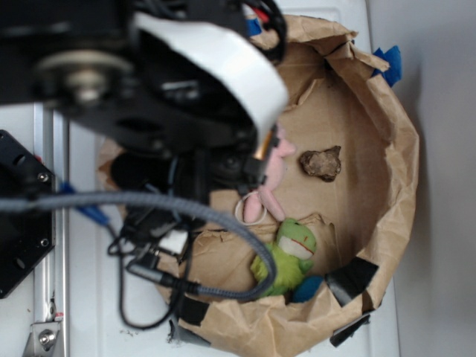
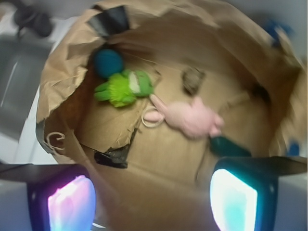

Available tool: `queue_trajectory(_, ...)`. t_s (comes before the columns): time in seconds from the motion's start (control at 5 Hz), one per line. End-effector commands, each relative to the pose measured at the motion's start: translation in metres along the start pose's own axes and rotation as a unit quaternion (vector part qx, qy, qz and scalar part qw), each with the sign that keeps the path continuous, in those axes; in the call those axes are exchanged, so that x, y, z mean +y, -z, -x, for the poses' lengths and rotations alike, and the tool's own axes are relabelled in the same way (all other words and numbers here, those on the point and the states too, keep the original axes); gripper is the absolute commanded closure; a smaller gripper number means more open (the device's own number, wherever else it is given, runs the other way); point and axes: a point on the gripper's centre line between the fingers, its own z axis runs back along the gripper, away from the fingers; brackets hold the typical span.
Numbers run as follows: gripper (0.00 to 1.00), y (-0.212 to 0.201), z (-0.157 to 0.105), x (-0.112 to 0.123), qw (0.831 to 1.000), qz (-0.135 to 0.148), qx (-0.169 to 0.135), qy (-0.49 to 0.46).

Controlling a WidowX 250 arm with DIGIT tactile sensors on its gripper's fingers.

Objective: Grab the plastic pickle.

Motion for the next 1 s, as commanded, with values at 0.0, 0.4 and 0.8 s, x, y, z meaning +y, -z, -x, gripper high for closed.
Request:
queue_trajectory(0.0,0.0,0.025,0.0,0.028,0.997,-0.015,-0.012,0.072)
queue_trajectory(0.4,0.0,0.079,0.013,0.061,0.997,0.003,-0.013,0.08)
queue_trajectory(0.8,0.0,0.079,0.013,0.061,0.997,0.003,-0.013,0.08)
